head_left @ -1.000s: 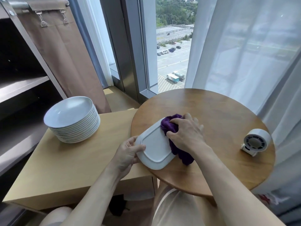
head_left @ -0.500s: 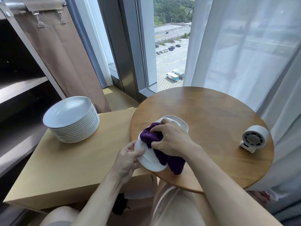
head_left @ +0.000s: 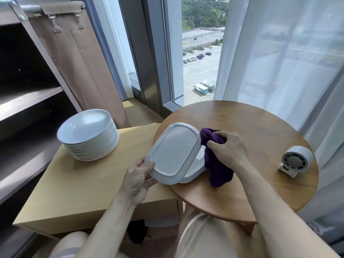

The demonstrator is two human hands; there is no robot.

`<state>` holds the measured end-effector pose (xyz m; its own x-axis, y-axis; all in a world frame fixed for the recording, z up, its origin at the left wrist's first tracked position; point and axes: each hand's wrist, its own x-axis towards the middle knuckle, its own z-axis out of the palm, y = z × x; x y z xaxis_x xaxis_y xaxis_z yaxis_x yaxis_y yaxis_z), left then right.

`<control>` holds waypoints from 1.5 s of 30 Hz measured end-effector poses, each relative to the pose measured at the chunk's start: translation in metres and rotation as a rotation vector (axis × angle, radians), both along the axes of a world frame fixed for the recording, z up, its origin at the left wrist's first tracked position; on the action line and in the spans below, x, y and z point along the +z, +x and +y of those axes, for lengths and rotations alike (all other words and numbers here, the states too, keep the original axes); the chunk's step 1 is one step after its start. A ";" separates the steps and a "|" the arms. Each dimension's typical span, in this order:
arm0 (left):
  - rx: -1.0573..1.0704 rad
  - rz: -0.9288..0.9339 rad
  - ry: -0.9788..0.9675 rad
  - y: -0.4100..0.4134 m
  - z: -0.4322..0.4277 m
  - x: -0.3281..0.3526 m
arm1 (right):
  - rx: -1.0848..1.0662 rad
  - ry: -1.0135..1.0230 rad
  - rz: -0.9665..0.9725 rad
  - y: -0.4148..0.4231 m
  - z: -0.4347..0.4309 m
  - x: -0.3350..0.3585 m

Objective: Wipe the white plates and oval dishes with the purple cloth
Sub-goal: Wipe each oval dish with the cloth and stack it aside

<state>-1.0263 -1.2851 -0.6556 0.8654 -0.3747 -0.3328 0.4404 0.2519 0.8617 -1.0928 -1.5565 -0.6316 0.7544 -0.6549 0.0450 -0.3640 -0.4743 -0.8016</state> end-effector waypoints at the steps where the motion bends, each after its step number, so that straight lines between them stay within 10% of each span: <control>1: 0.003 0.005 -0.014 0.001 0.001 0.002 | 0.002 -0.001 -0.015 0.000 0.002 0.000; 14: 0.133 0.007 -0.046 0.004 0.018 0.013 | 0.430 -0.096 -0.008 0.005 0.071 -0.008; 23: 0.099 -0.345 0.188 0.011 0.073 0.046 | 0.458 -0.173 -0.029 0.004 0.074 -0.010; 35: 0.073 -1.225 1.232 -0.014 0.124 -0.008 | 0.503 -0.243 0.004 0.006 0.078 -0.014; 45: -0.123 -1.402 1.550 -0.007 0.124 -0.045 | 0.518 -0.221 0.006 0.007 0.076 -0.016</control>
<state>-1.0337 -1.1608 -0.7006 0.7532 -0.5582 0.3479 -0.5886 -0.8081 -0.0222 -1.0861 -1.4805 -0.6475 0.9755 -0.1747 0.1337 -0.0434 -0.7489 -0.6613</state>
